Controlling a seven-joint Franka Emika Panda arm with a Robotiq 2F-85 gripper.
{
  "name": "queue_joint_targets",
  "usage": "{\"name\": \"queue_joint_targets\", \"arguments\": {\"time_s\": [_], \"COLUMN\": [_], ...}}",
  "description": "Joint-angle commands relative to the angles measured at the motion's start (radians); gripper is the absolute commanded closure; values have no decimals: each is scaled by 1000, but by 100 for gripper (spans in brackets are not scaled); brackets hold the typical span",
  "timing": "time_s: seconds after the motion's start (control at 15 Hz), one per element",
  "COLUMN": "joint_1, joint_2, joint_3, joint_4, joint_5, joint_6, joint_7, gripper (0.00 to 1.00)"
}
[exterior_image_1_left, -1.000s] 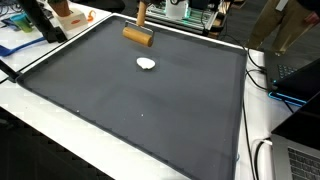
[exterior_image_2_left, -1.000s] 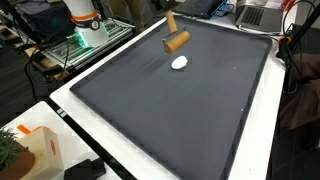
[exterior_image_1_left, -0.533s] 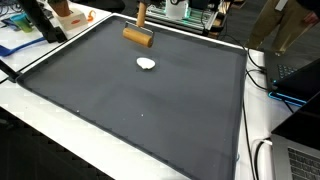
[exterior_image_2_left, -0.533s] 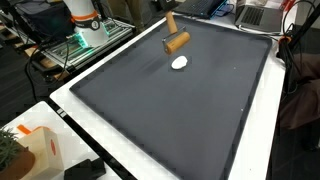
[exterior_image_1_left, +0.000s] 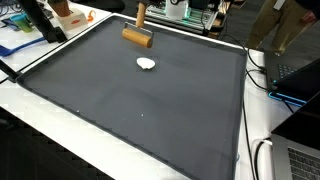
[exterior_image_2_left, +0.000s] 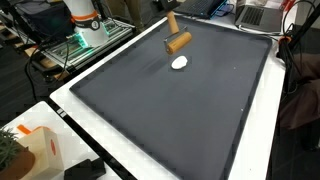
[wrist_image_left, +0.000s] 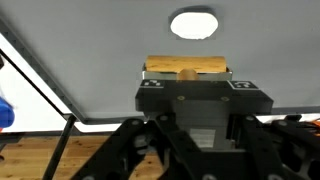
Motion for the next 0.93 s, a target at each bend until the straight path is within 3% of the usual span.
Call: {"name": "queue_joint_targets", "arguments": {"time_s": [0.0, 0.4, 0.87], "joint_1": [5, 33, 91], "joint_2": [16, 54, 138], "joint_3": [-29, -63, -101], "joint_4": [34, 96, 263], "joint_5": [-6, 3, 28], "joint_6": [-28, -120, -308], "joint_7": [-33, -93, -138], "gripper": [77, 77, 77]}}
